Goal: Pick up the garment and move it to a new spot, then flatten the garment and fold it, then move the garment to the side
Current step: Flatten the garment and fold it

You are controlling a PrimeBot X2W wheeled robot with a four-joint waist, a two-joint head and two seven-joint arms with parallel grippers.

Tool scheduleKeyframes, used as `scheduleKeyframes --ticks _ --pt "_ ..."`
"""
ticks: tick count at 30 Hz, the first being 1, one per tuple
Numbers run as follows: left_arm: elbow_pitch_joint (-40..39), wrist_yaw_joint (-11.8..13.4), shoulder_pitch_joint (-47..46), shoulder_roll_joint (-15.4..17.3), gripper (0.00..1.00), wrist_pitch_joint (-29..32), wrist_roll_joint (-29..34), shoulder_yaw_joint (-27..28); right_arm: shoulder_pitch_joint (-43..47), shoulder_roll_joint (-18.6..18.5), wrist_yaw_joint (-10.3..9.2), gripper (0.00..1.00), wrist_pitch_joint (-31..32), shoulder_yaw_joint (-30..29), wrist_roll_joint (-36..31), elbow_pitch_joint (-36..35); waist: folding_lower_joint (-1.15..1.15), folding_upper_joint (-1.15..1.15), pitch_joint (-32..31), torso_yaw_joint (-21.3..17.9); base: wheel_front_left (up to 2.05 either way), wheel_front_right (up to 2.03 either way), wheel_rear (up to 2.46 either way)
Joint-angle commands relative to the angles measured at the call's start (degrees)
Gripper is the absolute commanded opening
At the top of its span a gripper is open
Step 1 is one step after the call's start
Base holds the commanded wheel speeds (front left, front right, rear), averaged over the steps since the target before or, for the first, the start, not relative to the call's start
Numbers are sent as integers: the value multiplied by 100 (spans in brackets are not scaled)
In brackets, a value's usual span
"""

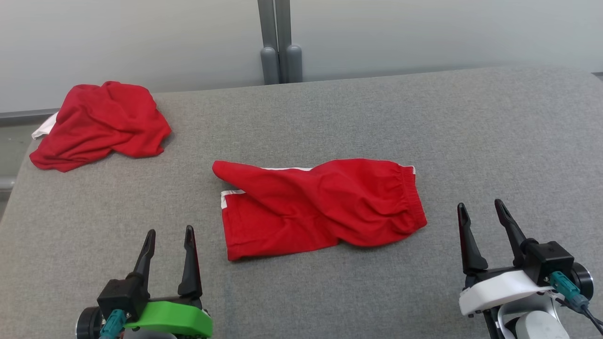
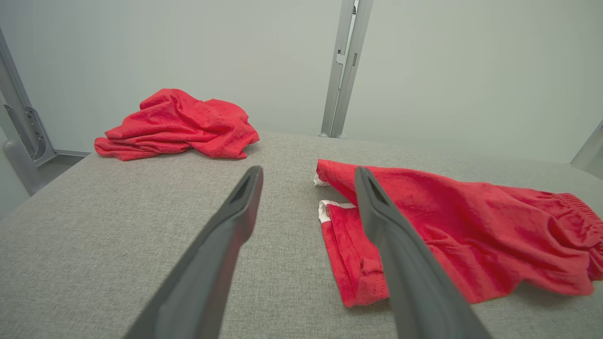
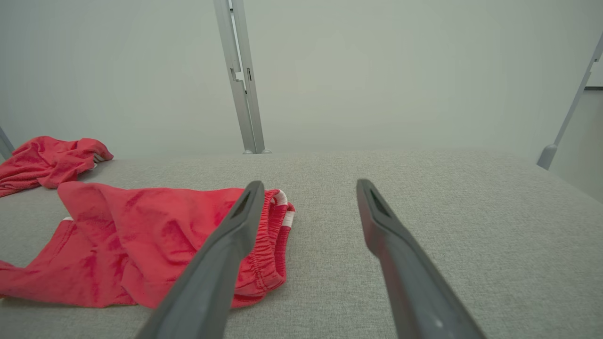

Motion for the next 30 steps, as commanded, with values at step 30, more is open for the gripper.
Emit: scheduleKeyframes --ticks 30 --pt "116 26 -215 -24 100 5 -138 -303 -2014 -310 2 100 493 63 -158 2792 0 0 534 1087 0 0 0"
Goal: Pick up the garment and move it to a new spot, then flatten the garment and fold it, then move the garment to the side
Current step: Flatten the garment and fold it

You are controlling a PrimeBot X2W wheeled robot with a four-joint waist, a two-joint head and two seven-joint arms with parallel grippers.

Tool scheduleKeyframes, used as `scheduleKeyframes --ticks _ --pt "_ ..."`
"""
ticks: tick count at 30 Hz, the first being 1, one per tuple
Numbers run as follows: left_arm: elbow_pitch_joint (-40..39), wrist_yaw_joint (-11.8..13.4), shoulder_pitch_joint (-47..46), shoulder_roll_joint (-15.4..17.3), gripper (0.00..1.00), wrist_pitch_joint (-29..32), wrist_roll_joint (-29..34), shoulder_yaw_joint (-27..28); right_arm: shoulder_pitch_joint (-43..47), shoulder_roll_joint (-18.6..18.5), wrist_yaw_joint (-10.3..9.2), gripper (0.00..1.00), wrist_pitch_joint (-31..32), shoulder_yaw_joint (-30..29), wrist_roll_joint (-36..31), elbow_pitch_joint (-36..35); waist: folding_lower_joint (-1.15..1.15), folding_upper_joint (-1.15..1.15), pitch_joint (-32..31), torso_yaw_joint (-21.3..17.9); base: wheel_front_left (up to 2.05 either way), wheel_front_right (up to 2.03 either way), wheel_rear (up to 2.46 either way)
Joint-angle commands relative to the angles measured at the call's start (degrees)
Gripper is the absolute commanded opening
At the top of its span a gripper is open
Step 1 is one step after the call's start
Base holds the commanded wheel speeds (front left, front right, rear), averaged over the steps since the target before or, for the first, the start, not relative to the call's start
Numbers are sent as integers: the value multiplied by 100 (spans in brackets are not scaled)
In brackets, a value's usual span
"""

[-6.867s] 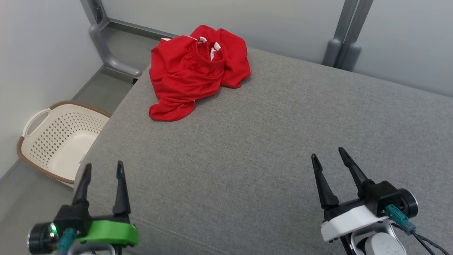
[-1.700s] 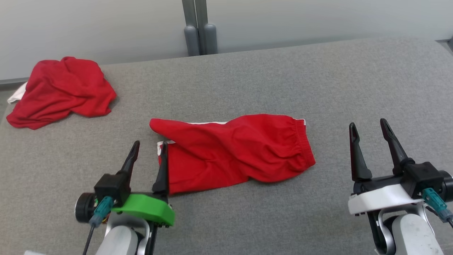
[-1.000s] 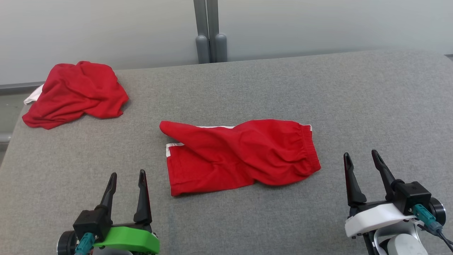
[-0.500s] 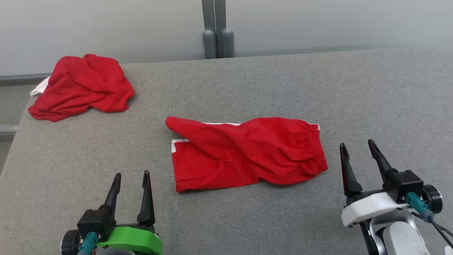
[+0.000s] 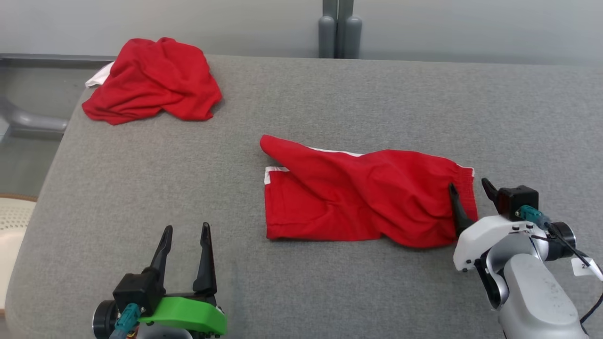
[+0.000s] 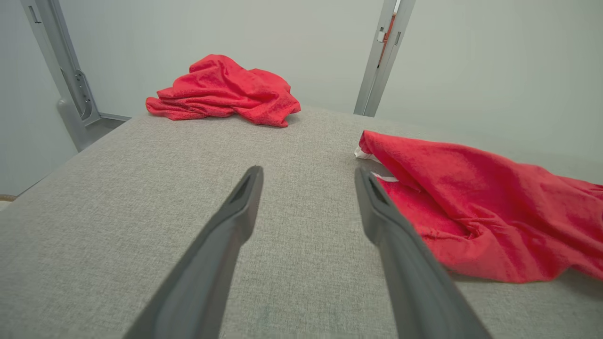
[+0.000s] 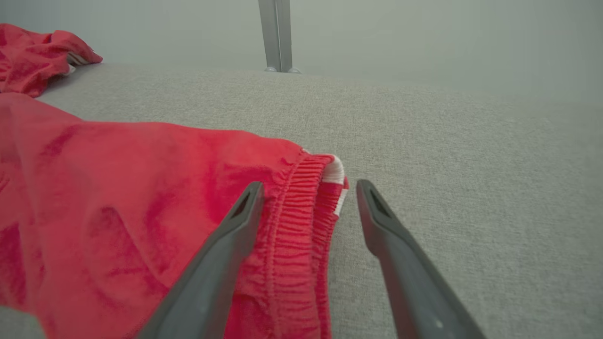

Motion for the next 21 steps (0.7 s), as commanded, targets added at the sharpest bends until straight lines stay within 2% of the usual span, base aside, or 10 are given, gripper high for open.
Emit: scheduleKeyframes --ticks 1,3,4,5,6,8,9,16,21 --pt "0 14 -71 12 100 4 -8 -14 -131 -59 2 100 43 49 82 143 0 0 117 254 0 0 0" --pt "2 37 -36 11 100 3 -25 -28 -247 -90 2 96 83 154 220 341 0 0 110 334 0 0 0" --pt "3 44 -20 12 100 3 -31 -21 -306 -102 2 82 36 199 284 387 0 0 104 357 0 0 0" --pt "5 56 0 12 100 3 -39 -17 -366 -130 2 47 -3 249 344 425 0 0 92 375 0 0 0" --pt "7 61 16 11 100 4 -44 -15 -400 -162 2 36 -55 303 368 448 0 0 79 384 0 0 0" --pt "11 64 60 11 100 4 -46 1 -480 -215 2 2 -189 402 390 446 0 0 46 383 0 0 0" --pt "13 65 92 11 100 3 -44 15 -531 -235 2 0 -263 455 380 408 0 0 23 369 0 0 0" --pt "5 40 133 12 100 4 20 26 -619 -255 2 0 -472 1081 488 -119 0 0 -90 140 0 0 0" --pt "10 56 165 12 100 3 63 35 -74 -613 2 0 -498 2115 612 -998 0 0 -134 -142 0 0 0"
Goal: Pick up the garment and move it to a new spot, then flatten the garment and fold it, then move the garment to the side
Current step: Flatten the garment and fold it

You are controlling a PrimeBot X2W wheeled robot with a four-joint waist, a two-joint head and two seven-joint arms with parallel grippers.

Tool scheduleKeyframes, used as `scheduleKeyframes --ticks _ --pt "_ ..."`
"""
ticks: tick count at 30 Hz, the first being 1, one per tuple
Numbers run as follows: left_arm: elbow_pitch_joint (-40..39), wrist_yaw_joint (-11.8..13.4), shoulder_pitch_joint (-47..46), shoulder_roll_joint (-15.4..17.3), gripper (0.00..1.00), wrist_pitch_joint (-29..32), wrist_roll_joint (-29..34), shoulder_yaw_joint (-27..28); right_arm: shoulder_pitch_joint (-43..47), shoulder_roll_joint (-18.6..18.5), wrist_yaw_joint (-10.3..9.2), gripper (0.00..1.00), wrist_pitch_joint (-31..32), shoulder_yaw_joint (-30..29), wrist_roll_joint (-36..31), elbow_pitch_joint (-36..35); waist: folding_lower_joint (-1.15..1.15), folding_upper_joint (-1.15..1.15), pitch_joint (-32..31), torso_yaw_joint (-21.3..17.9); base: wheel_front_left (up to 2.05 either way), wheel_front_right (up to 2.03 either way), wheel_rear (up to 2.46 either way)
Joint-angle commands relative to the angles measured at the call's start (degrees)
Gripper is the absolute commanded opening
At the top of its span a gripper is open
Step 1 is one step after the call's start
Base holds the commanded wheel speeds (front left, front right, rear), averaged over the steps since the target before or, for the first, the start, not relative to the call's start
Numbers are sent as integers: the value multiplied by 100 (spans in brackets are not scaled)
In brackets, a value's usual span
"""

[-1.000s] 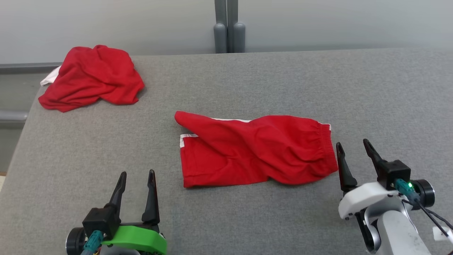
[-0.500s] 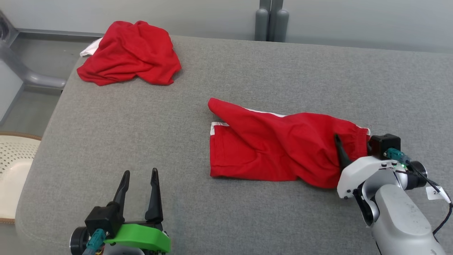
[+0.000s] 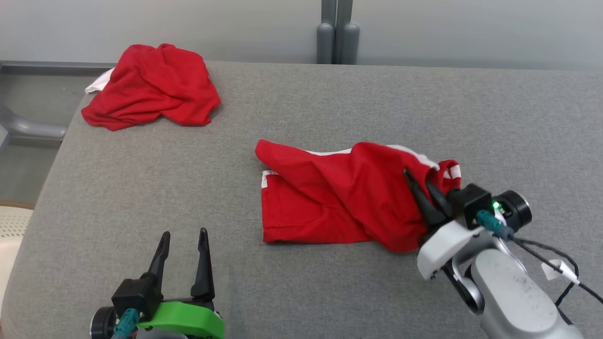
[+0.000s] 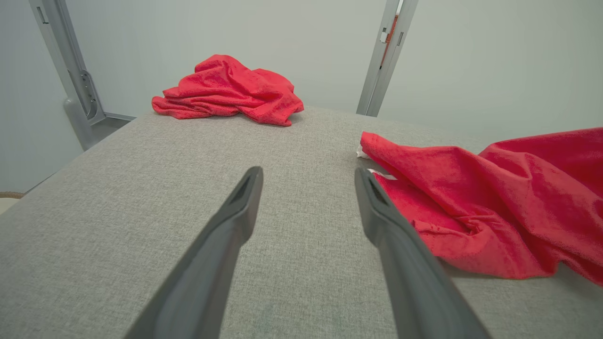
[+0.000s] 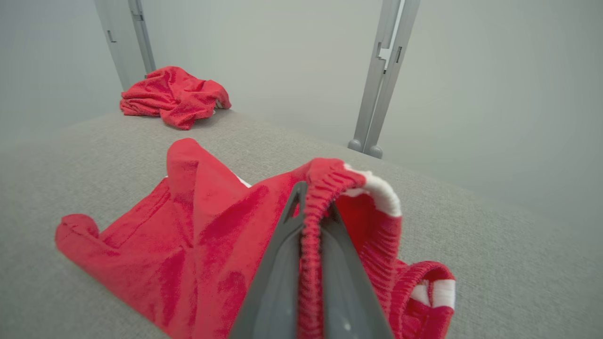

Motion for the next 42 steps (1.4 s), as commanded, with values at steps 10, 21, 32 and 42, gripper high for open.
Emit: scheduleKeyframes --ticks 10,21,32,42 --pt "-10 -36 63 14 100 4 126 146 1245 -995 2 0 -25 1134 169 -1053 0 0 -22 -660 0 0 0" --pt "19 -86 -85 15 100 4 178 215 1631 -1225 0 0 -25 929 -116 -622 0 0 50 -891 0 0 0" --pt "87 -140 -118 15 100 3 149 212 1880 -838 -2 100 -26 -111 -395 -434 0 0 80 -986 0 0 0" --pt "951 -409 -741 31 100 156 134 -248 2109 -822 -2 100 -26 -1189 -560 -848 0 0 141 -1280 0 0 0"
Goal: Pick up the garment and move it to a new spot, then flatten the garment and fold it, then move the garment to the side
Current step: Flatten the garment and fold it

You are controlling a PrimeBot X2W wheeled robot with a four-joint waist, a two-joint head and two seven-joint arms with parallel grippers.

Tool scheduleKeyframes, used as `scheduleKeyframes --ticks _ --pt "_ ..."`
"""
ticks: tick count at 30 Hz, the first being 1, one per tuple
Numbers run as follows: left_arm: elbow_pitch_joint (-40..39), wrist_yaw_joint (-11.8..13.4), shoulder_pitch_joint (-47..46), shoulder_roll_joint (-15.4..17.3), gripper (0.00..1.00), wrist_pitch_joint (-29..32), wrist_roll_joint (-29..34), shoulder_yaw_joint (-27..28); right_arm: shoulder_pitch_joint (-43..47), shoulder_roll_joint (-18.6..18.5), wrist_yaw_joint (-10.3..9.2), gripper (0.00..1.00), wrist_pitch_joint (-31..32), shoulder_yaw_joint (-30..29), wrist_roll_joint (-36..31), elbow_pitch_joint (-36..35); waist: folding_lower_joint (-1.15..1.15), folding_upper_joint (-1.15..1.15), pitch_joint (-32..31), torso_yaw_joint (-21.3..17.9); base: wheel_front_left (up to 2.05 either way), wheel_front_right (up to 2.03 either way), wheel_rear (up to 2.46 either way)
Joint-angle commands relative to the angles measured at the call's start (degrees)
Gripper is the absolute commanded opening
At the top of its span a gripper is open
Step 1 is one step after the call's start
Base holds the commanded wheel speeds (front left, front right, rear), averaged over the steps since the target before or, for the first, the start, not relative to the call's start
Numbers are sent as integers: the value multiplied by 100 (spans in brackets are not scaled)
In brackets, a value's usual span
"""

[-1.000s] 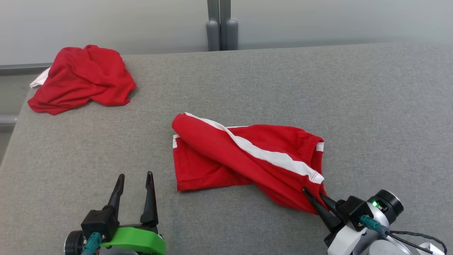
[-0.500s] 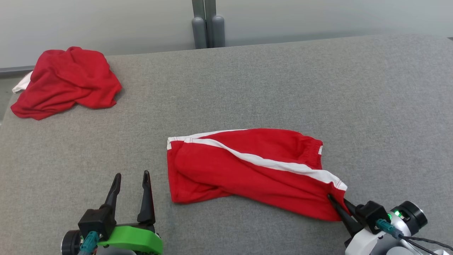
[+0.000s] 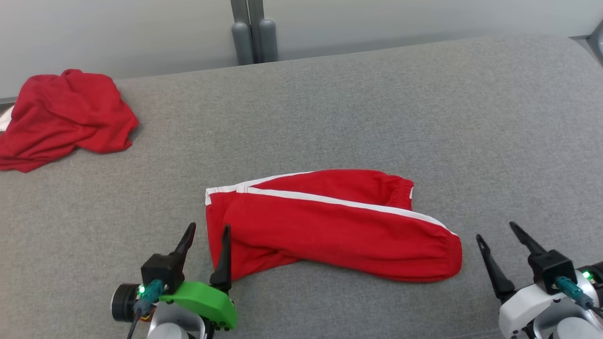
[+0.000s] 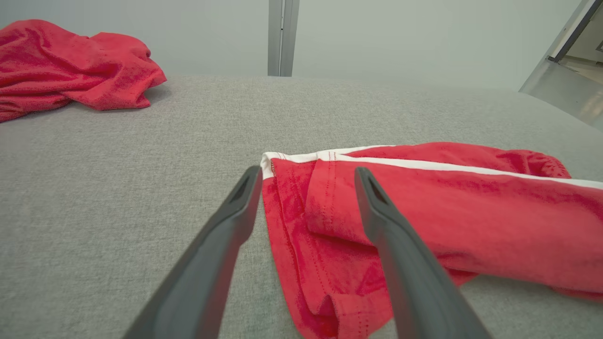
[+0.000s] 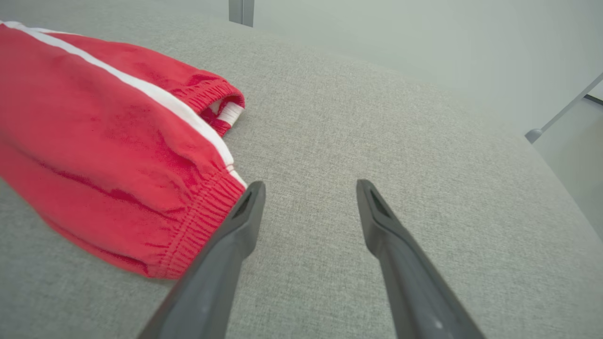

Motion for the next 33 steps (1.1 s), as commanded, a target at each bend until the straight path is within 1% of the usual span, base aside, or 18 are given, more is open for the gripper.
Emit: scheduleKeyframes --ticks 1,5,8,16,20,21,22,23,25,26,29,33 --pt "182 -57 -270 69 100 109 52 -63 73 -14 -8 100 -19 -153 -53 -117 0 0 48 -106 0 0 0" --pt "707 -134 -728 105 100 451 60 -175 56 -9 -8 100 -19 -545 -165 -421 0 0 139 -261 0 0 0" --pt "1071 -170 -1047 143 100 730 68 -232 -16 47 -8 100 -19 -697 -261 -652 0 0 212 -360 0 0 0" --pt "1722 -147 -1486 214 100 1215 -72 -197 -119 215 -8 100 -19 -607 -434 -1053 0 0 335 -487 0 0 0" --pt "1850 -211 -1549 240 100 1316 -132 -251 -170 229 -8 100 -19 -581 -437 -1122 0 0 364 -478 0 0 0" --pt "1858 -229 -1545 236 85 1324 -145 -270 -174 230 -8 100 -19 -576 -441 -1141 0 0 367 -470 0 0 0" --pt "1849 -245 -1536 230 47 1310 -138 -295 -181 231 -8 100 -19 -581 -447 -1157 0 0 368 -459 0 0 0" --pt "1825 -268 -1522 222 31 1285 -145 -316 -185 230 -8 100 -19 -587 -445 -1165 0 0 367 -448 0 0 0" --pt "1765 -291 -1477 208 4 1245 -178 -365 -197 233 -8 100 -19 -599 -449 -1189 0 0 361 -411 0 0 0" --pt "1731 -317 -1444 206 0 1223 -175 -405 -201 235 -8 100 -19 -602 -451 -1195 0 0 354 -387 0 0 0" --pt "1662 -348 -1330 194 0 1226 -218 -507 -189 238 -8 100 -19 -591 -447 -1197 0 0 319 -316 0 0 0" --pt "1462 -368 -1234 207 0 1066 -230 -581 -190 218 -8 100 -19 -573 -437 -1189 0 0 256 -225 0 0 0"
